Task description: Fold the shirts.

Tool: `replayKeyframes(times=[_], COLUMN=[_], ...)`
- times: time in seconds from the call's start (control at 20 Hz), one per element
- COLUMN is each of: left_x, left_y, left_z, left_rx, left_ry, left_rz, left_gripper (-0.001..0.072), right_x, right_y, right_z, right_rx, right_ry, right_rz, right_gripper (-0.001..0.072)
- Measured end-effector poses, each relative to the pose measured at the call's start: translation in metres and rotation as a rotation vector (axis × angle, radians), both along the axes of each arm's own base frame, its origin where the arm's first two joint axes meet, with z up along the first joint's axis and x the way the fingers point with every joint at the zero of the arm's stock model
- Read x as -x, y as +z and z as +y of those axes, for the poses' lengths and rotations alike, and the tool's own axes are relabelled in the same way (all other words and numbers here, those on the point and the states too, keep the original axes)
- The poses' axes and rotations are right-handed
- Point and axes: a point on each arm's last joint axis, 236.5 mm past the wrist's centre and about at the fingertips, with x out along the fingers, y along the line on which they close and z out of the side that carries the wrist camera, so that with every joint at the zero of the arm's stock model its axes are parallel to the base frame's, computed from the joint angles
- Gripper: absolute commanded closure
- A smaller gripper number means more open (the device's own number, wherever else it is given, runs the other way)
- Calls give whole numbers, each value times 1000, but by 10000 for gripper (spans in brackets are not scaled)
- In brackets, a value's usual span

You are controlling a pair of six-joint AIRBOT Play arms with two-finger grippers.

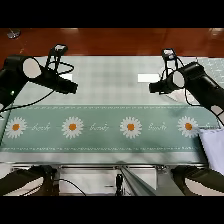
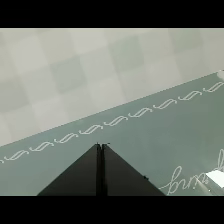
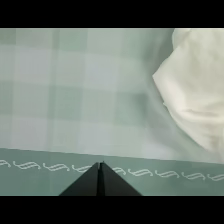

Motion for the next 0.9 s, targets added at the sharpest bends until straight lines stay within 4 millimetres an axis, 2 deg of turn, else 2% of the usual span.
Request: replayKeyframes(times=[0.75, 0.9], left_x=[-2, -9], left_y=[1, 4], left_z=[-1, -3], left_rx=[6, 16], left_ry=[7, 10], left_rz=[-9, -39], left_gripper=[680, 680], right_x=[0, -10], right_y=[0, 5], right_z=[0, 0], right_rx=[0, 5], right_ry=[0, 14], right_rz=[0, -46], right_gripper=[688, 688])
